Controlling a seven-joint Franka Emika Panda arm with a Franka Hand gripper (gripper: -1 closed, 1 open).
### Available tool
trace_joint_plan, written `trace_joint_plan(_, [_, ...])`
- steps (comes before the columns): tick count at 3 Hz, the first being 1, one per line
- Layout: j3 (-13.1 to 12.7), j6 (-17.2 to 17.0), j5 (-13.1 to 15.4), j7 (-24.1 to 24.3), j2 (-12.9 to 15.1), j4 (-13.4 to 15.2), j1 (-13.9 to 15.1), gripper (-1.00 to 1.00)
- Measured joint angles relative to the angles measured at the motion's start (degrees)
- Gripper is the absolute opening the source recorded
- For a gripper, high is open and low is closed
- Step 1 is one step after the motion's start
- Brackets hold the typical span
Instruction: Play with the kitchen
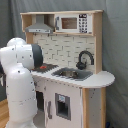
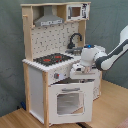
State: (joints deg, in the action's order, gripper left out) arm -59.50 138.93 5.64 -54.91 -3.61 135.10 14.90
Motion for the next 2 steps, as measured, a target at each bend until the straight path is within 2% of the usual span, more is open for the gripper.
trace_joint_plan(2, [-1.51,0.00,6.42,9.08,4.28,-0.61,-0.17,-1.00])
